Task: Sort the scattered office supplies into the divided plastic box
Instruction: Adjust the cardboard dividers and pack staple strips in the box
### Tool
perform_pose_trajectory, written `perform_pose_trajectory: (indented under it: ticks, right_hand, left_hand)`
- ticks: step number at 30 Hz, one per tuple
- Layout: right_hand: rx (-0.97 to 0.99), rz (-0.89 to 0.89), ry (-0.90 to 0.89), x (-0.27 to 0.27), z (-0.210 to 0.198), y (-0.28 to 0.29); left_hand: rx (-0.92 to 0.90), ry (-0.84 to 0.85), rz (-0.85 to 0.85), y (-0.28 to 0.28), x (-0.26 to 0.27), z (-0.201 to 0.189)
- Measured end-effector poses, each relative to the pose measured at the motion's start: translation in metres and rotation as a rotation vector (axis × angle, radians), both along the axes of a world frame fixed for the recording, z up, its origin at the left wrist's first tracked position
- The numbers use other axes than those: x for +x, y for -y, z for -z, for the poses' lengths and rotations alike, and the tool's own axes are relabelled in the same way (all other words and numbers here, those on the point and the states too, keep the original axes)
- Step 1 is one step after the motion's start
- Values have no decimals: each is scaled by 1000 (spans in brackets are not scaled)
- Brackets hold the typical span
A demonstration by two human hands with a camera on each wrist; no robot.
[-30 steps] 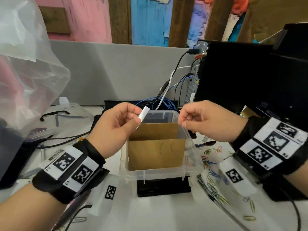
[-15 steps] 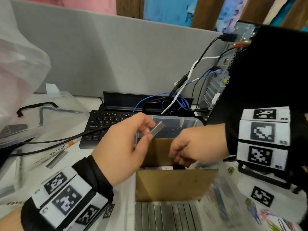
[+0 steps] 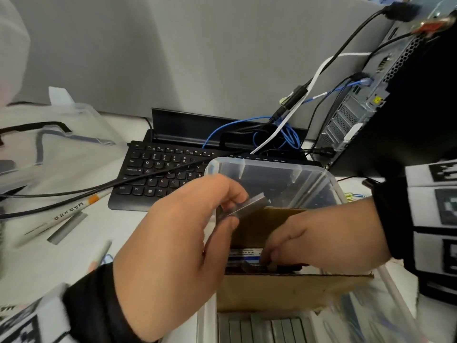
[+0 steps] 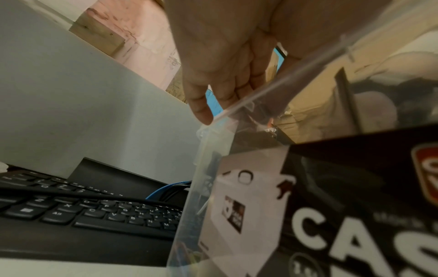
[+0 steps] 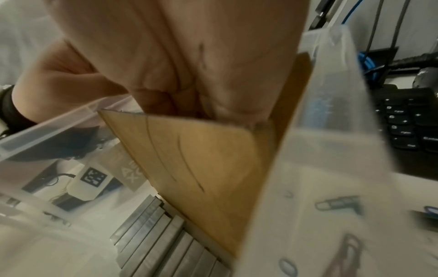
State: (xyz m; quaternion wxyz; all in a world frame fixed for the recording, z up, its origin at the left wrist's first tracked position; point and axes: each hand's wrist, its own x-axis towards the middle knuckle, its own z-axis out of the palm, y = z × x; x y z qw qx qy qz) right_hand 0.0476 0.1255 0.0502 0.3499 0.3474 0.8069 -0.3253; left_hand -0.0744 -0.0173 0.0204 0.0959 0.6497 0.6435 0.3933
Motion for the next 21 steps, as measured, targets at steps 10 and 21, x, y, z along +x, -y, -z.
perform_pose_trajectory:
  ticks: [10,21]
  right_hand:
    - [12,-51,138,-14,-4,16]
    - [218,-167,161,-24,14,23]
  left_hand:
    - [6,-16,-14,-2,-2,2]
    - [34,-19,-67,-5,-4,6]
